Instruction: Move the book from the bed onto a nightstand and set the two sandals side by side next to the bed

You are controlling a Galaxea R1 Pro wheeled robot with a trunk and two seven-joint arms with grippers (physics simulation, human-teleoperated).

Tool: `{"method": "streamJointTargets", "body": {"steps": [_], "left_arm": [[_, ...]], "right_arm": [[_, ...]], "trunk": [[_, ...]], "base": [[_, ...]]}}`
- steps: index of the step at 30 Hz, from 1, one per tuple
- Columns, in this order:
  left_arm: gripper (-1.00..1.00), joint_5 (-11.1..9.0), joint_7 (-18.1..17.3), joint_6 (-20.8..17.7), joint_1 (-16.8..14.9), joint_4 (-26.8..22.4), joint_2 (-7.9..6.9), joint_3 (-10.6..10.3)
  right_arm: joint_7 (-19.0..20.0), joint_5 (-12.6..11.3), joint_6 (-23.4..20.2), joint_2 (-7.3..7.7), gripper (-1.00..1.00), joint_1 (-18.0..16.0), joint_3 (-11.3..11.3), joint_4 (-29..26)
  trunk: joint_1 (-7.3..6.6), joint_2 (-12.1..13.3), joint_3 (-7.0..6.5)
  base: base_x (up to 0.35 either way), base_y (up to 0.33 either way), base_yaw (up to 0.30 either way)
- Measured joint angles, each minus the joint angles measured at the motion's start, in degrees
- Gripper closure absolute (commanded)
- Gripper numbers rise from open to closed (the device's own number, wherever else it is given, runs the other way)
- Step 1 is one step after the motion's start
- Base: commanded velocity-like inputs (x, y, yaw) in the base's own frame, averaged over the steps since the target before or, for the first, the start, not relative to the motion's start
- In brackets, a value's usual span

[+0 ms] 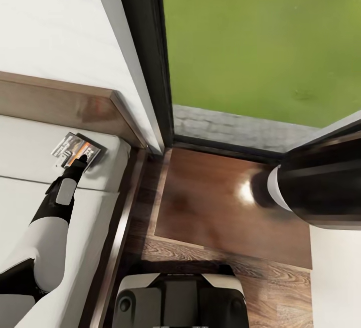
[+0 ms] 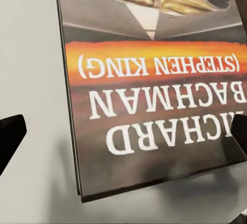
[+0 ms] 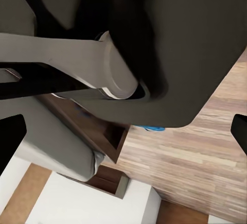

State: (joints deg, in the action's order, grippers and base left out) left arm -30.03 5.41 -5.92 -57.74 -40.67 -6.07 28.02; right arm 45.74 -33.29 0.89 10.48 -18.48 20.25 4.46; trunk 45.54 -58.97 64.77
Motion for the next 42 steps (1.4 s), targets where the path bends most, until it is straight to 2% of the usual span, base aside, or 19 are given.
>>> {"method": "streamJointTargets", "body": {"steps": [4, 42], "left_arm": [[-1.0, 0.0, 0.0, 0.0, 0.0, 0.0, 0.0, 0.0], [-1.0, 0.0, 0.0, 0.0, 0.0, 0.0, 0.0, 0.0]], "right_arm": [[0.0, 0.0, 0.0, 0.0, -1.0, 0.0, 0.0, 0.0], [0.0, 0.0, 0.0, 0.0, -1.0, 0.0, 0.0, 0.0]], "trunk": [[0.88, -1.6, 0.72], [0.88, -1.6, 0.72]], "base": [[0.0, 0.0, 0.0], [0.0, 0.0, -0.031]]}}
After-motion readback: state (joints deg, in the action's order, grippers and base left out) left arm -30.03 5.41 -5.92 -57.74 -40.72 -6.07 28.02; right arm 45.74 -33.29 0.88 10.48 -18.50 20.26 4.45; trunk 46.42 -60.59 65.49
